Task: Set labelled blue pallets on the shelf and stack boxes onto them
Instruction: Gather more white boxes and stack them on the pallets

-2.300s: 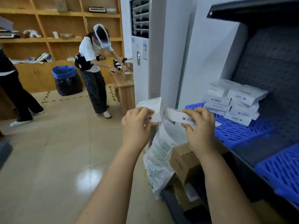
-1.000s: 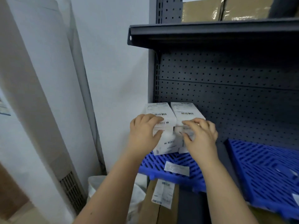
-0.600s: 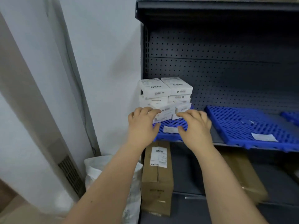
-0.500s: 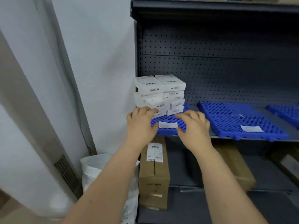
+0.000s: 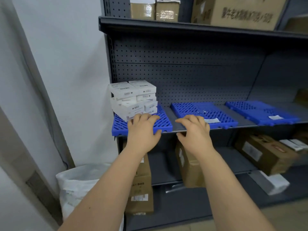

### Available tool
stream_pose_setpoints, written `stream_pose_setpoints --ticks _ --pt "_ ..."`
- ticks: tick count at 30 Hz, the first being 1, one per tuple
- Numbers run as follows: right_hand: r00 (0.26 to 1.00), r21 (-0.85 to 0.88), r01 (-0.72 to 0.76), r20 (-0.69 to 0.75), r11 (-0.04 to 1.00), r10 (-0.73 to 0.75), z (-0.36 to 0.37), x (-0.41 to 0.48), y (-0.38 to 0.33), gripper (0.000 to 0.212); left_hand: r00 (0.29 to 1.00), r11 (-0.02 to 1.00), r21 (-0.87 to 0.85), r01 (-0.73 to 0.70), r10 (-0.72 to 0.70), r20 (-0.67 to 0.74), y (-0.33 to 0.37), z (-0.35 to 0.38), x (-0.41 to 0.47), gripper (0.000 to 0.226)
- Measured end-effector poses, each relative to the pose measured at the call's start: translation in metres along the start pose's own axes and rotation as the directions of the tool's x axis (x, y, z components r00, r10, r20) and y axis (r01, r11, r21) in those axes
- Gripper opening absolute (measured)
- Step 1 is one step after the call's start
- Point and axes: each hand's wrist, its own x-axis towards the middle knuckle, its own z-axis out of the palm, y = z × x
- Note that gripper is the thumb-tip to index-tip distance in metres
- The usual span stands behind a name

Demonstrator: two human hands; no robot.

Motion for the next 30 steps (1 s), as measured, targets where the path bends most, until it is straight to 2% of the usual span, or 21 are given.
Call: stream_pose_setpoints --ticks 6,17,23,30 --pt "0.999 -0.065 -0.047 0.023 0.997 0.048 -0.052 -0.043 0.057 0.044 0.999 0.999 -0.042 -0.025 0.027 0.025 0.082 0.010 -0.019 0.050" --pt "0.976 -0.154 -0.217 -0.048 0.964 0.212 -0.173 -0.154 0.226 0.044 0.969 0.961 -0.189 -0.201 0.223 0.104 0.314 0.052 -0.064 0.049" --pt "0.968 -0.216 -0.249 -0.084 0.944 0.236 -0.231 -0.186 0.308 0.045 0.953 0.942 -0.213 -0.258 0.284 0.105 0.414 0.063 -0.072 0.047" --pt "0.942 -0.231 -0.335 -0.112 0.913 0.317 -0.261 -0.224 0.387 0.044 0.920 0.908 -0.276 -0.315 0.364 0.147 0.510 0.096 -0.081 0.046"
